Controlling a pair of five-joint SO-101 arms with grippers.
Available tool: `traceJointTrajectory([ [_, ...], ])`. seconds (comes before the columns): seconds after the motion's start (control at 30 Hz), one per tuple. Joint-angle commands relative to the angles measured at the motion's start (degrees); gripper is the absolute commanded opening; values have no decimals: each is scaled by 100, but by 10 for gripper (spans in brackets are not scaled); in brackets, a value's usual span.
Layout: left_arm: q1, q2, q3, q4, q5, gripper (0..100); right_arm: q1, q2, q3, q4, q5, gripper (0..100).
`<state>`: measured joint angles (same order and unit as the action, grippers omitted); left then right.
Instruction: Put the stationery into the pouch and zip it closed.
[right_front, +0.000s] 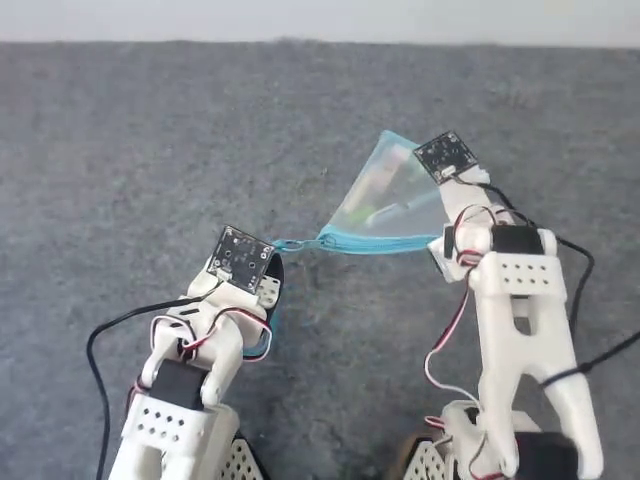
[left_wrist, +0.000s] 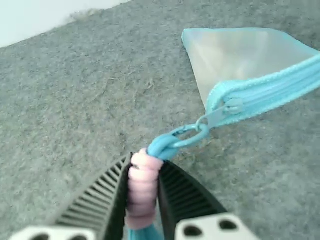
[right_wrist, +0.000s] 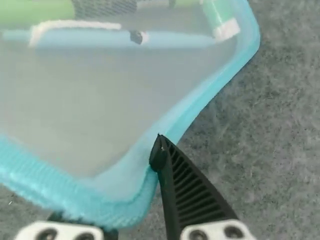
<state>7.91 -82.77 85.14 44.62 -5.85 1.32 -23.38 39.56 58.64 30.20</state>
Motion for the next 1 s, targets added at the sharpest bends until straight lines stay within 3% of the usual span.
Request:
traceJointTrajectory([
  [0.0,-62,-79,-127,-193,-62,11,708,321,-352,22,9,6],
  [0.2,782,-105,163,-220,-70,13,180,303,-360,462,18,13],
  [0.33,1116,-105,215,-193,-70,96,-374,22,-325,980,-44,128],
  [0.47,1116,-105,242,-193,-44,207,-743,-567,-325,1393,-519,228],
  [0.73,1116,-105,242,-185,-44,207,-1490,-1763,-325,2211,-756,224],
  [0.97,844,-114,224,-220,-35,207,-1569,-2651,-97,2193,-1407,224],
])
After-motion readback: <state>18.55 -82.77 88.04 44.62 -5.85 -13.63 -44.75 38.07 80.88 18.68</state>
